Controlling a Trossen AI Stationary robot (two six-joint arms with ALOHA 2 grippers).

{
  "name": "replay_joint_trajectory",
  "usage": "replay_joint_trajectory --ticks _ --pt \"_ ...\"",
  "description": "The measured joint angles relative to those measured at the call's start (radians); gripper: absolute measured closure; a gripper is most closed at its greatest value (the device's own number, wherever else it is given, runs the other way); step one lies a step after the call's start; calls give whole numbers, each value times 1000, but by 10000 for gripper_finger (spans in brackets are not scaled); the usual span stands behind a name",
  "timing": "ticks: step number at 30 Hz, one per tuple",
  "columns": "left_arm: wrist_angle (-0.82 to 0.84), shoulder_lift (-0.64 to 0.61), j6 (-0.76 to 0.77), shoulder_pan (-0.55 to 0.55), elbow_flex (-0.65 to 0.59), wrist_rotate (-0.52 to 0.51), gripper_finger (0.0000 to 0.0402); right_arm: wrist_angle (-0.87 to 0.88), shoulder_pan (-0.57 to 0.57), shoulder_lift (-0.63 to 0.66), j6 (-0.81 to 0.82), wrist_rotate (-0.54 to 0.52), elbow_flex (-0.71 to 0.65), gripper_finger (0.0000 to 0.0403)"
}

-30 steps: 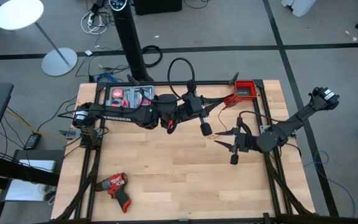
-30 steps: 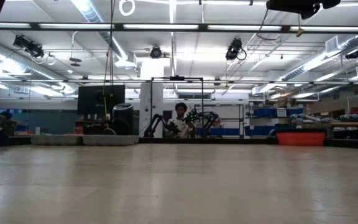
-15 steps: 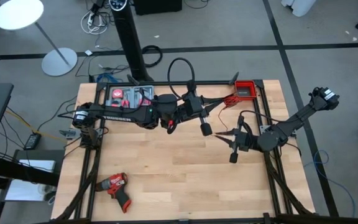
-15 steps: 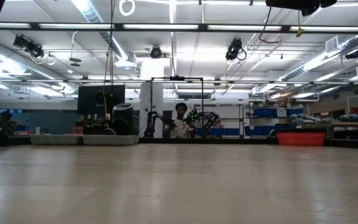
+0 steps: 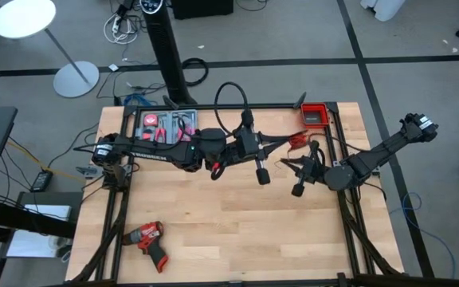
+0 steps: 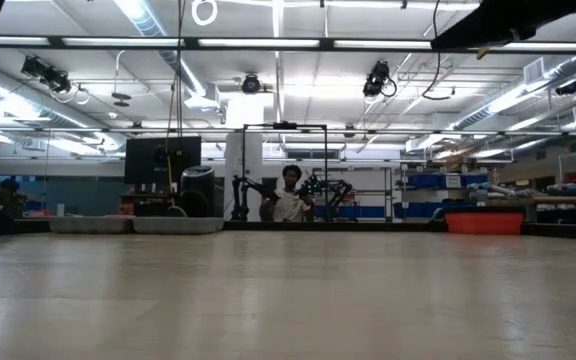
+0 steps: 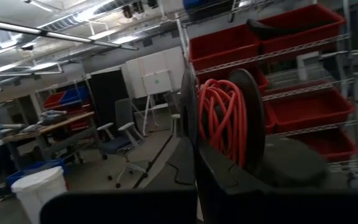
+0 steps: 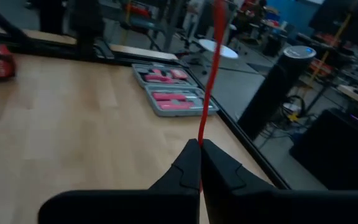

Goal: Coil cords
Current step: Coil the red wire onto the spool

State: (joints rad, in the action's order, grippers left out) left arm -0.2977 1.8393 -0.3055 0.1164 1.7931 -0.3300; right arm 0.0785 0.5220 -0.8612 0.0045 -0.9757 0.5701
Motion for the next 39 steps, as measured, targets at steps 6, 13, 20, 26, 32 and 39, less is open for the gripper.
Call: replay_joint_trajectory --ticks 6,13,20,26,32,39 --pt "15 0 2 46 0 -31 401 58 -41 77 -16 0 0 402" --pt "266 0 3 116 0 -238 401 261 4 226 68 -48 0 403" --pt "492 8 78 135 -19 -391 401 350 40 313 100 -124 0 403" --pt "572 6 103 135 -19 -327 401 352 34 348 48 -143 17 403" --pt "698 13 159 130 -19 -323 402 345 34 344 50 -136 59 403" --pt "749 68 245 132 -17 -417 402 225 34 272 95 24 70 403"
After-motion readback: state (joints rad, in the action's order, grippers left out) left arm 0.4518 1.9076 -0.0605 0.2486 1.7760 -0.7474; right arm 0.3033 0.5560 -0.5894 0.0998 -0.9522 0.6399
